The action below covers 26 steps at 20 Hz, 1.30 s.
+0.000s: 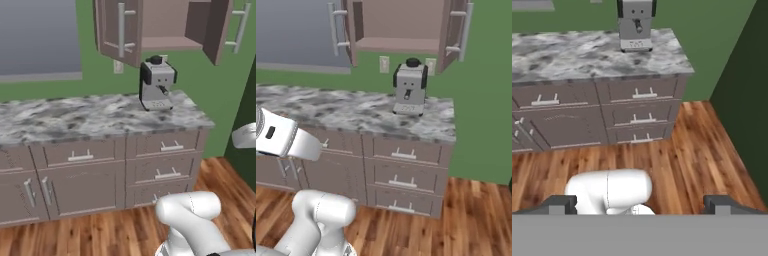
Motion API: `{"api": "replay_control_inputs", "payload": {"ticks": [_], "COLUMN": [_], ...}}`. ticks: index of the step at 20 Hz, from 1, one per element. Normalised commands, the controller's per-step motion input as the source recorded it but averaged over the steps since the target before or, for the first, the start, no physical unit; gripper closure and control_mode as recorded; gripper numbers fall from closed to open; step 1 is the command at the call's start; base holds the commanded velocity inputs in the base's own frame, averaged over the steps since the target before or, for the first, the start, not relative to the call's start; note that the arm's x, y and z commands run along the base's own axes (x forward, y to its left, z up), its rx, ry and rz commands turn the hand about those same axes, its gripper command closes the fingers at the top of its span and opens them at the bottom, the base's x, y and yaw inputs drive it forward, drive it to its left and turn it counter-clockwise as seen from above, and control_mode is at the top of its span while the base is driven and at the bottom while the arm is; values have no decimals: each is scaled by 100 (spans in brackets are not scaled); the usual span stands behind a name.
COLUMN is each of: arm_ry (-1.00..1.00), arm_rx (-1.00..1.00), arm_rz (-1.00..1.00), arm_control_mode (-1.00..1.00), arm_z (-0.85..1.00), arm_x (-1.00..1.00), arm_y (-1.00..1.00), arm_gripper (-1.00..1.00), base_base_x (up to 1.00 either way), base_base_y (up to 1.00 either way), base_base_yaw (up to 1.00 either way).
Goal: Close all open cabinet doors.
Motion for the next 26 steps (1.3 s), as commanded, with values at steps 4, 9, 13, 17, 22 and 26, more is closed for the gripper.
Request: {"api": "replay_control_inputs", "payload": {"ticks": [4, 9, 13, 17, 22, 26], "arm_ry": [0, 0, 0, 0, 0, 0], "arm_rx": [0, 0, 0, 0, 0, 0], "arm_rz": [0, 0, 0, 0, 0, 0], "arm_control_mode": [100, 100, 100, 100, 100, 100], "arm_z": [0, 0, 0, 0, 0, 0], "arm_x": [0, 0, 0, 0, 0, 0], "arm_y": [0, 0, 0, 0, 0, 0], "arm_gripper": [-100, -100, -100, -100, -100, -100], "base_base_x": [83, 74, 56, 35, 41, 49], "base_base_y": [-40, -12, -11, -23, -28, -34], "base_base_yaw": [0, 0, 0, 0, 0, 0]}}
